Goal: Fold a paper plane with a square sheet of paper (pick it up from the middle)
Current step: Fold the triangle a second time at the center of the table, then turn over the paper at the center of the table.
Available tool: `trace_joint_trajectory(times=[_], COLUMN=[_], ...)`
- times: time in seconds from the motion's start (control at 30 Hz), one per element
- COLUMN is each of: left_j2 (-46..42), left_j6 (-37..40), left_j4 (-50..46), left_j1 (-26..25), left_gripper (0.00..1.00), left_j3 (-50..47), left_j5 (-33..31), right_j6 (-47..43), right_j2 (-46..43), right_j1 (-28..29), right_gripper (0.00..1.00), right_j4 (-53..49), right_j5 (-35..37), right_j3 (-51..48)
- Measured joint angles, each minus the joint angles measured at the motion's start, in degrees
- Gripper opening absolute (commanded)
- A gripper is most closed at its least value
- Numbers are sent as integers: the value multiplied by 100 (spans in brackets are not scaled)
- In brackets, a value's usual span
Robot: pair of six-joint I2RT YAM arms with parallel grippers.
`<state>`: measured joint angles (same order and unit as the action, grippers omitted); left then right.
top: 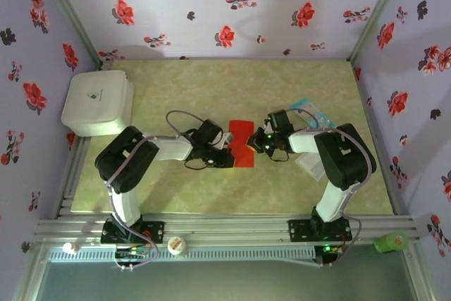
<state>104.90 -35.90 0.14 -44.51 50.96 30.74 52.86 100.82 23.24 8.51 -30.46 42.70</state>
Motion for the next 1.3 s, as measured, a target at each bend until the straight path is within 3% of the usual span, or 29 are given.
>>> trace_joint_trajectory(times=[0.23, 0.47, 0.83, 1.3], left_j2=[-542, -833, 385, 778], left_j6=[-129, -155, 39, 417], left_j4=[7, 157, -83, -645], left_j1=[11, 190, 472, 472], left_gripper=[4, 5, 4, 5], left_j3=[-577, -354, 1344, 1432], left_j5=[39, 76, 76, -166], right_j6=[-35, -39, -151, -133], right_j2=[-26, -42, -787, -1676], right_j1=[0, 0, 0, 59], right_gripper=[0, 4, 21, 29], right_j4=[-26, -26, -601, -1532], right_j5=[9, 0, 203, 479], right_j3=[0, 0, 46, -398])
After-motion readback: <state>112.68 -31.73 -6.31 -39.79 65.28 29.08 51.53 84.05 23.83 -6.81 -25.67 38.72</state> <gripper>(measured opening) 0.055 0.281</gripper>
